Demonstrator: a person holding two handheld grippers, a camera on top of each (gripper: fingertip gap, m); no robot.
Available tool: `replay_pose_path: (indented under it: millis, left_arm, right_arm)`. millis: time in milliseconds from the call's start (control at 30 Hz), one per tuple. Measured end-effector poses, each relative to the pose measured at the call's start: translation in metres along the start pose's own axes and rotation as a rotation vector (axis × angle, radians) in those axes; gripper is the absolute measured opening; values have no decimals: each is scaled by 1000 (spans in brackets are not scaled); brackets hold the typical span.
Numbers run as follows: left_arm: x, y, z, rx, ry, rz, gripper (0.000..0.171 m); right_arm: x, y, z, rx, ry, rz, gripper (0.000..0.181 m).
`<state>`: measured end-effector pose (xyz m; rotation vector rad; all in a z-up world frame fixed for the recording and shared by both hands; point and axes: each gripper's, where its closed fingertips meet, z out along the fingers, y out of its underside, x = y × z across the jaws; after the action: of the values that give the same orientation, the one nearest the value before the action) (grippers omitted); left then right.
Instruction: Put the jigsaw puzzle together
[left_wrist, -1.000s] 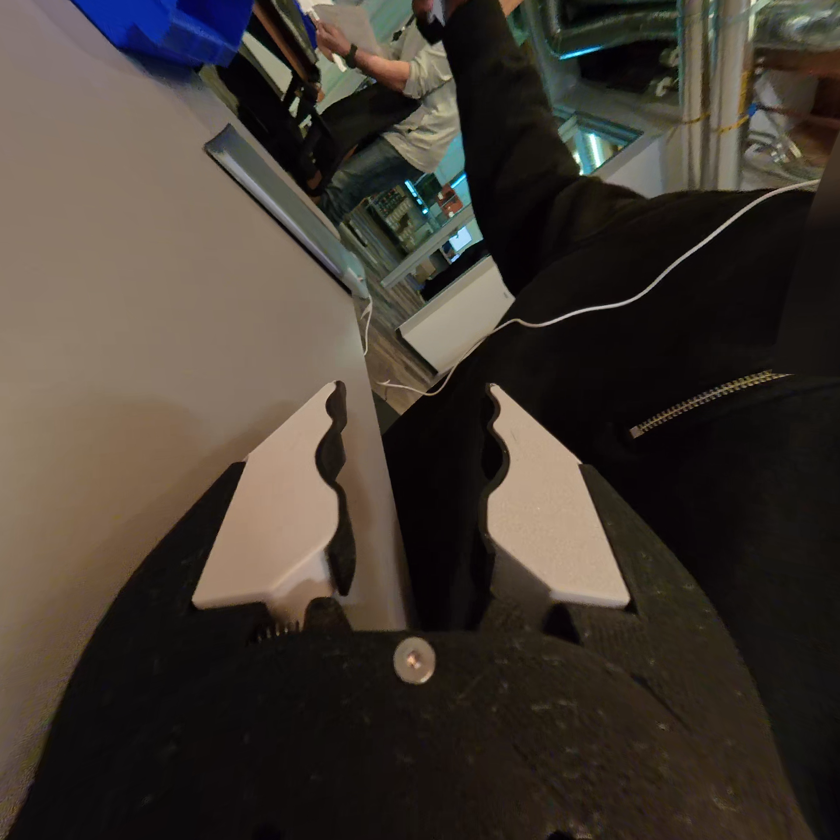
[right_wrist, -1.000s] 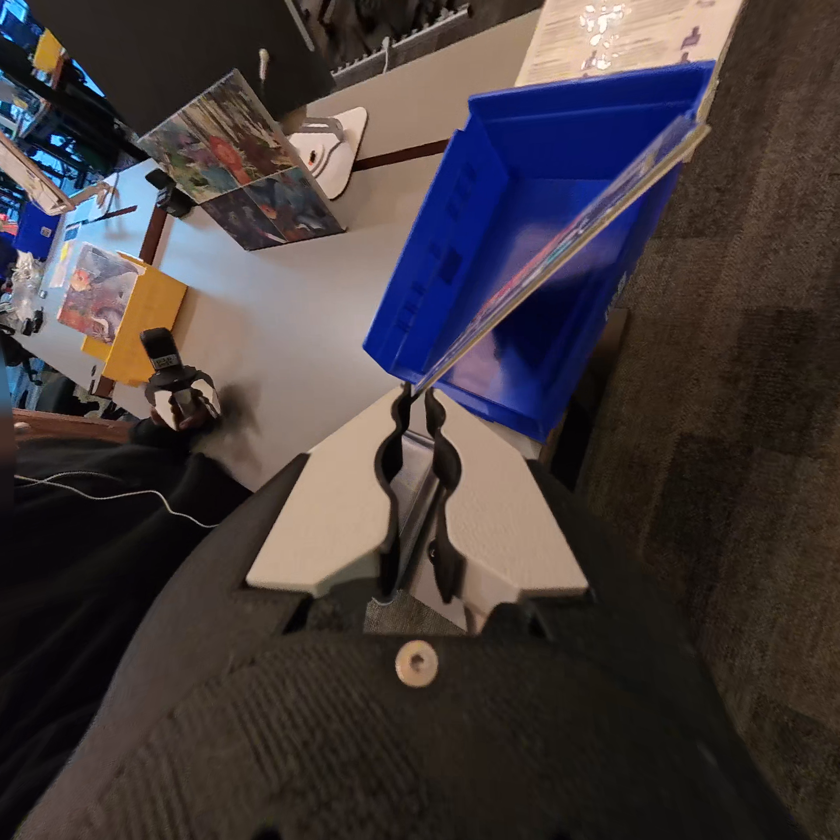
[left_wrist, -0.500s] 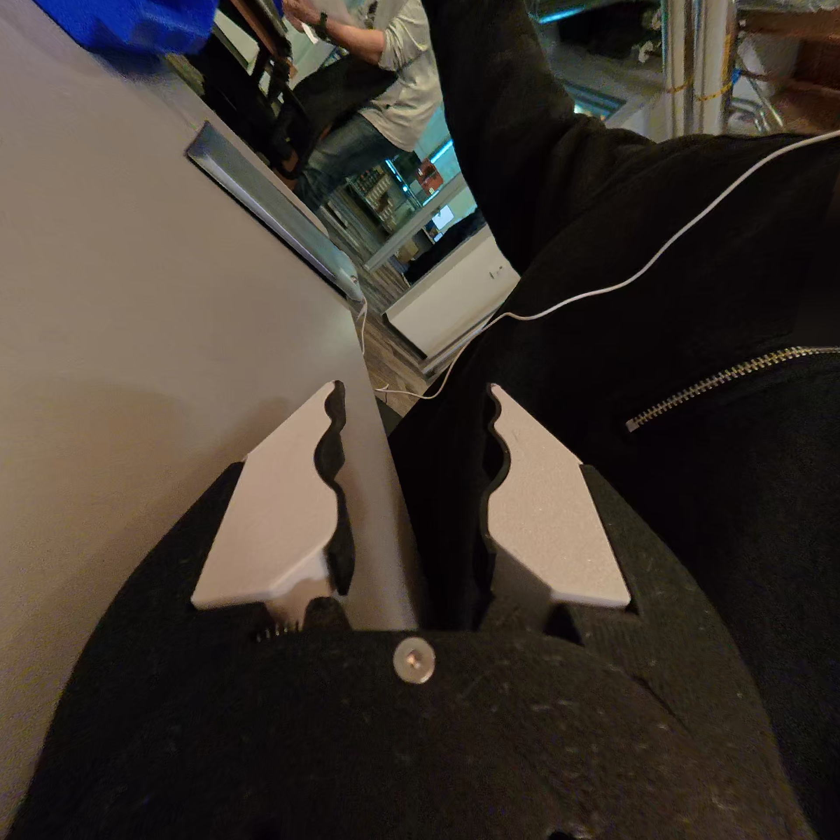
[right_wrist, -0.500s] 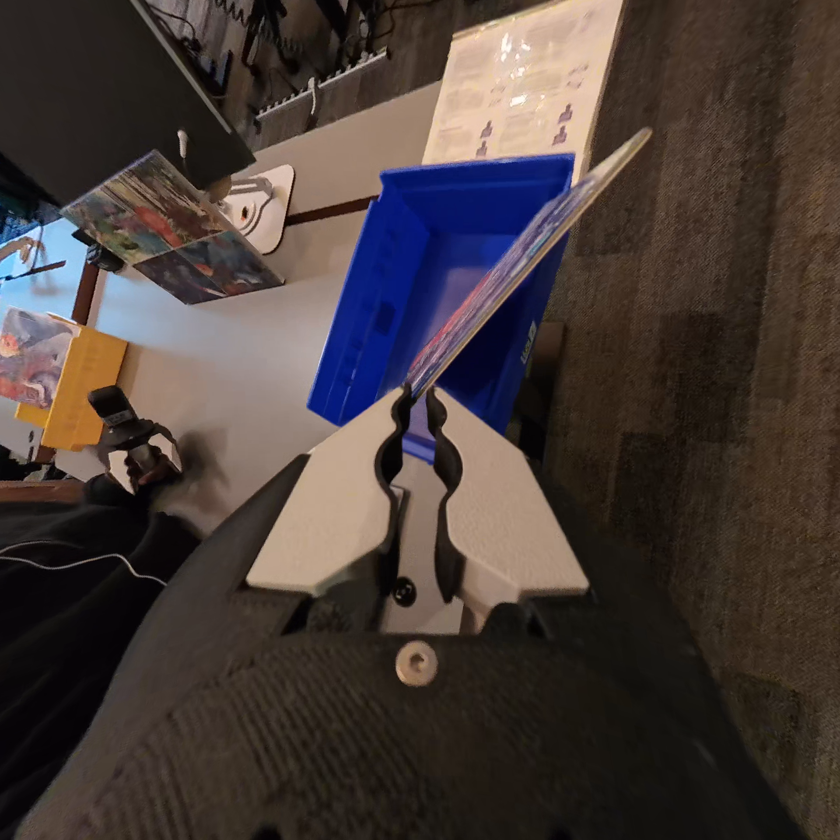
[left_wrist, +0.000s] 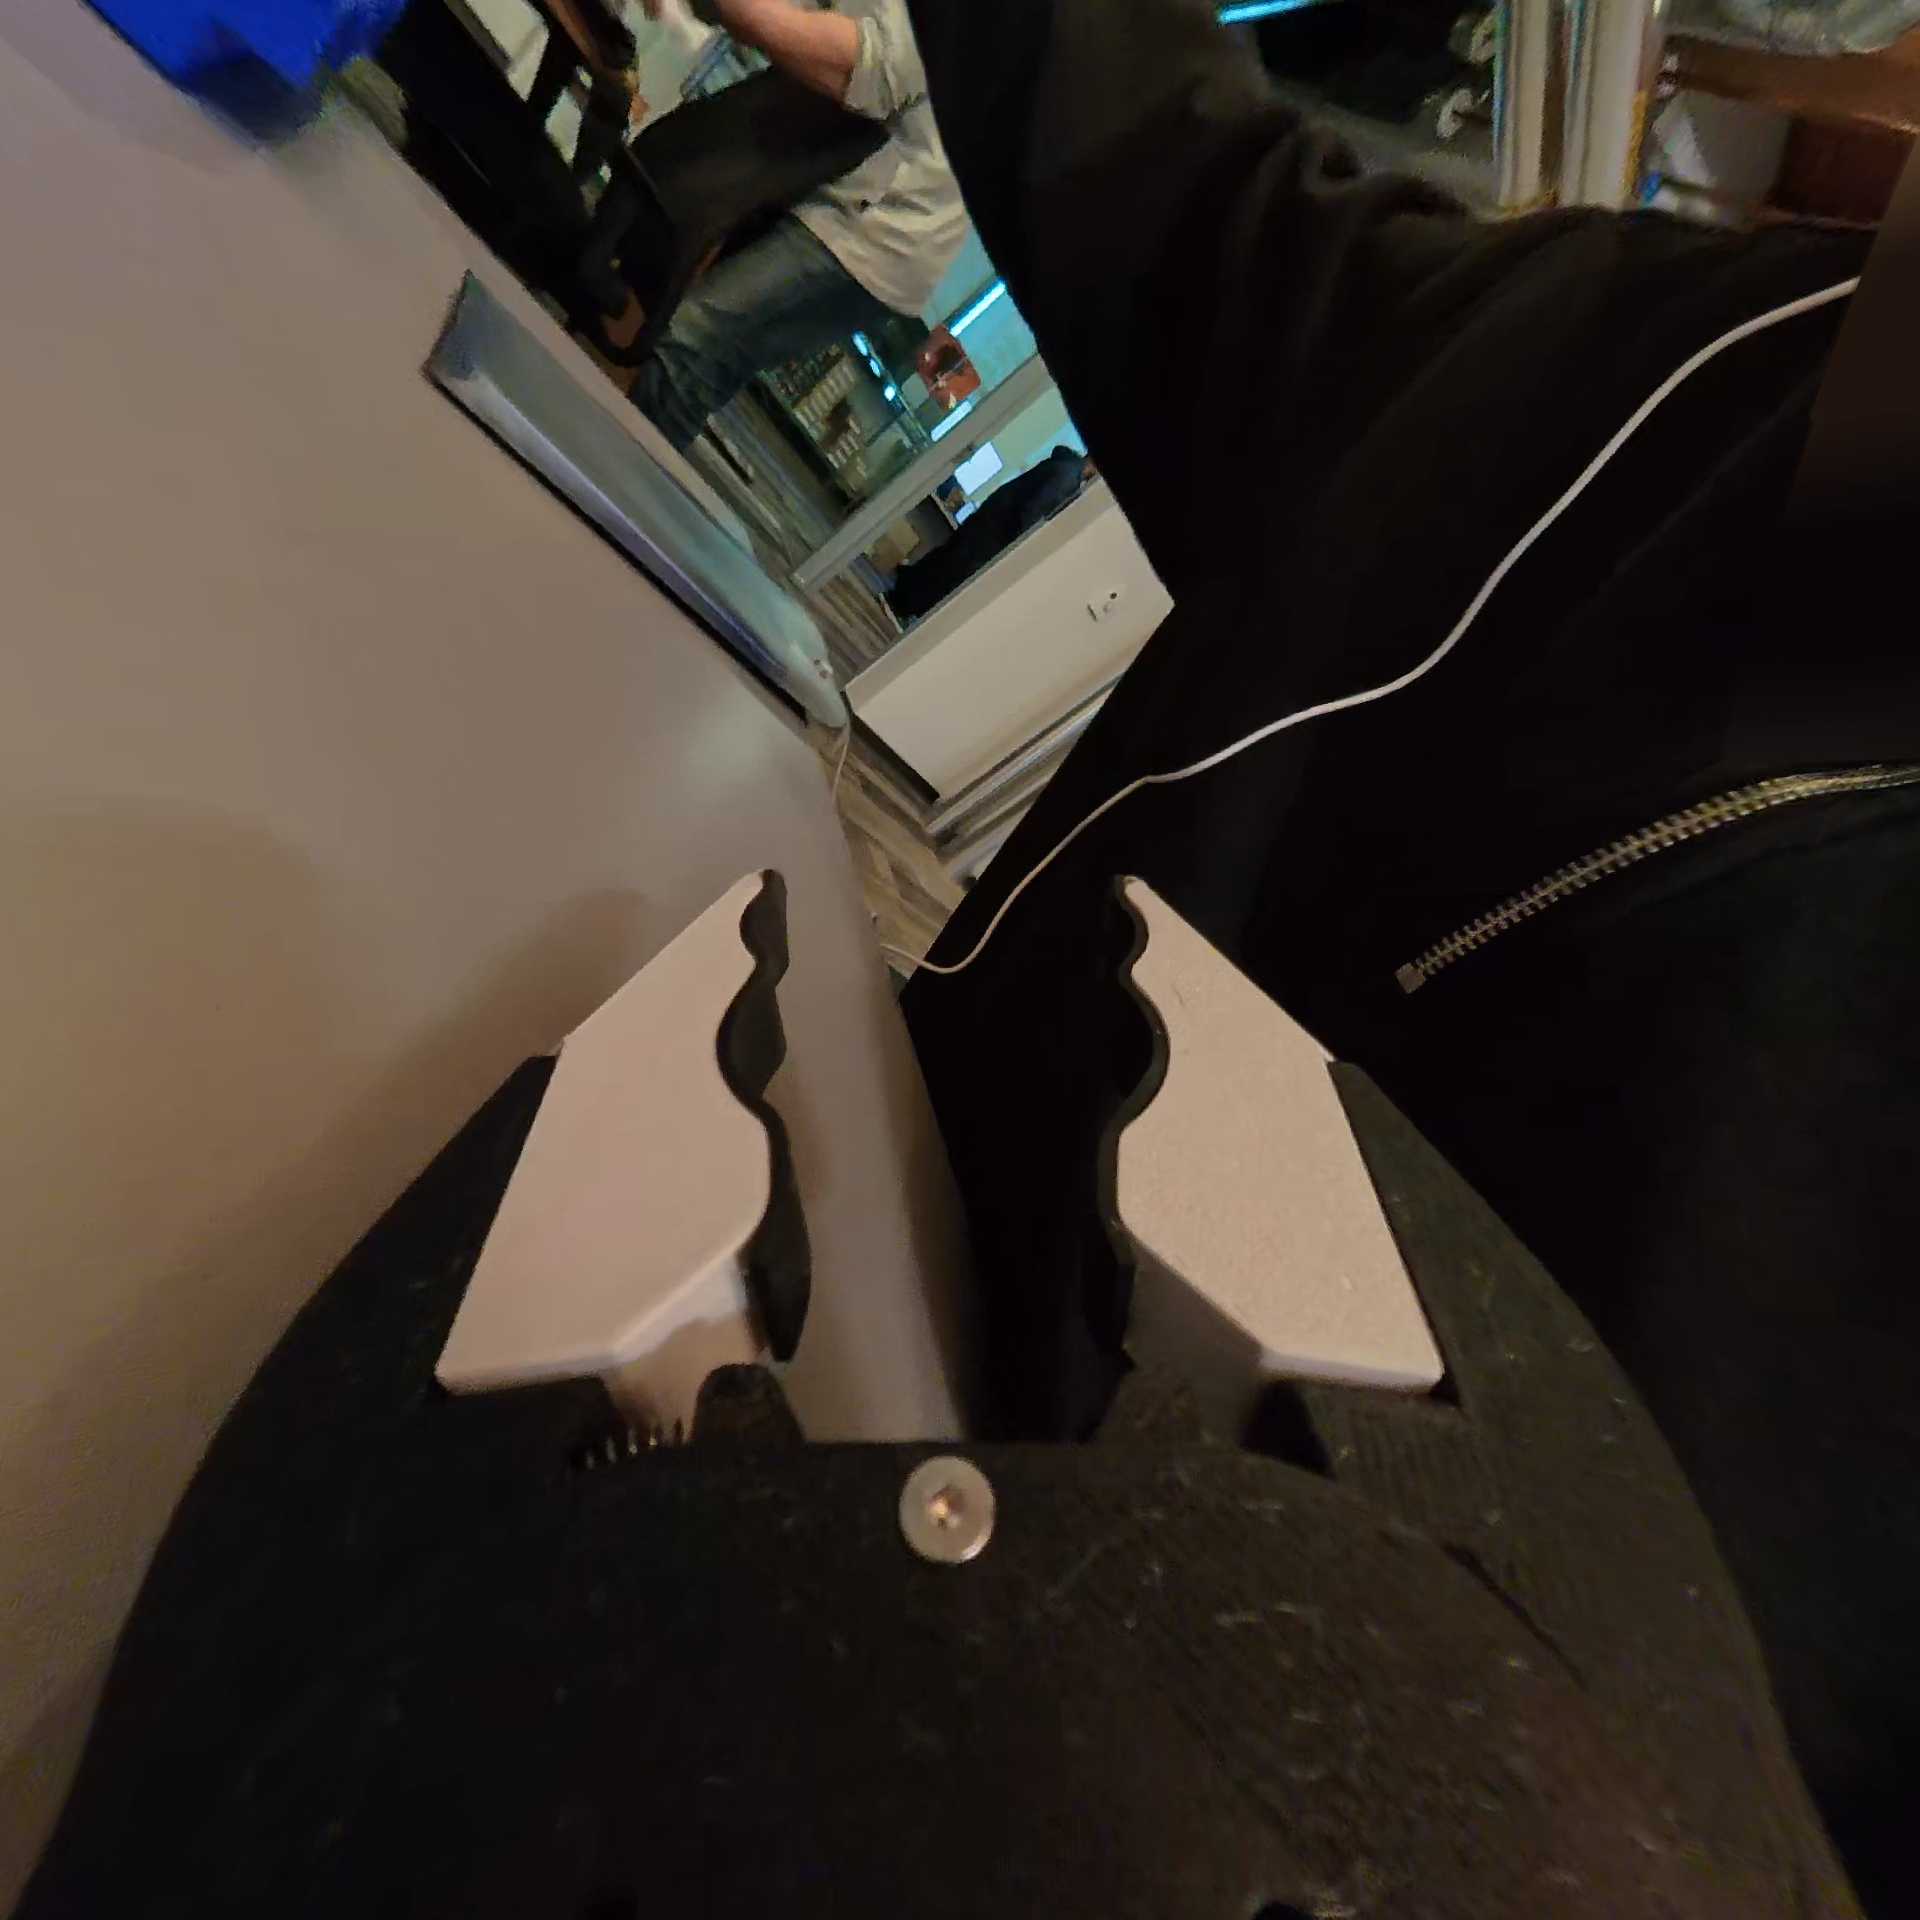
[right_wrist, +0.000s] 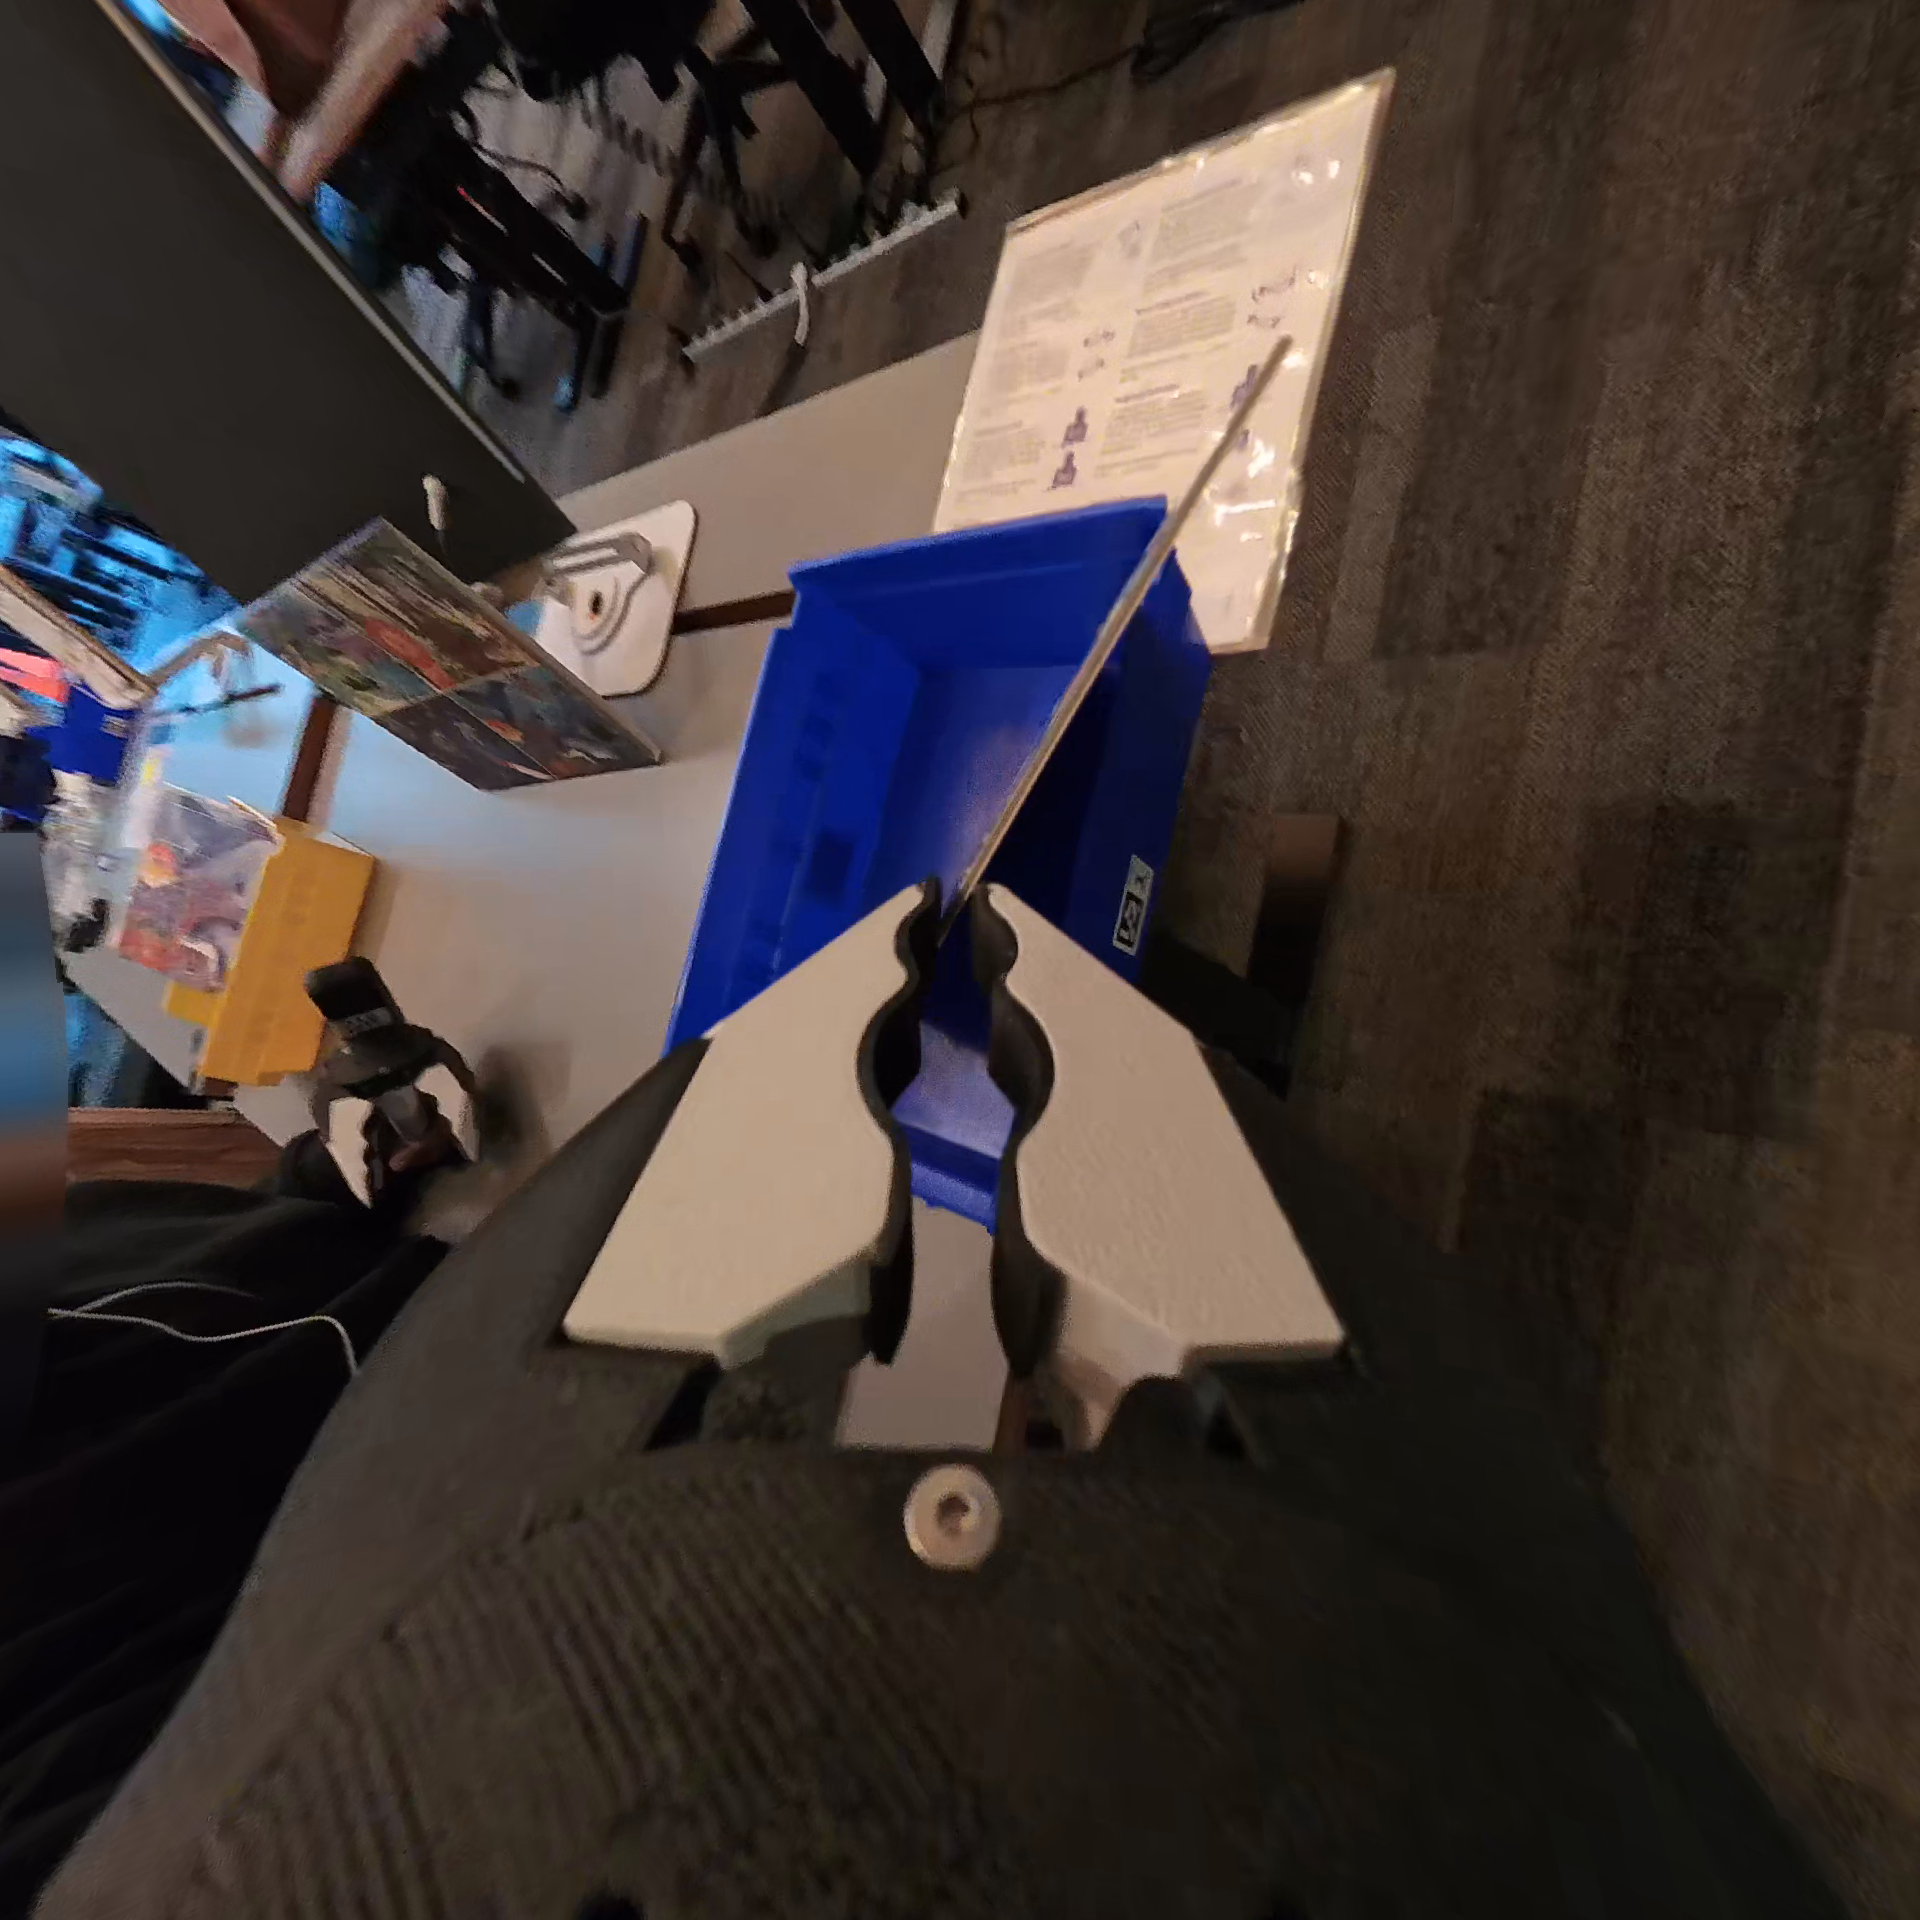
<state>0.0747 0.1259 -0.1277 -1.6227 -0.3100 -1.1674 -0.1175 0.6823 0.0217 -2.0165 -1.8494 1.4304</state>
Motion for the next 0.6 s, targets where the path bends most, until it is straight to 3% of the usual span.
replay_pose_path:
  millis: [167, 333, 467, 600]
  left_arm:
    - [-10, 1, 10, -39, -4, -29, 60]
    - [-14, -3, 15, -51, 4, -45, 60]
    - [-17, -5, 19, -56, 6, -53, 61]
    - [-19, -6, 21, -56, 5, -56, 61]
  right_arm:
    - [25, -1, 11, 72, -100, 40, 3]
    - [17, -11, 20, 153, -312, 48, 6]
    - [33, -12, 30, 110, -262, 57, 4]
    - [41, 12, 51, -32, -237, 61, 9]
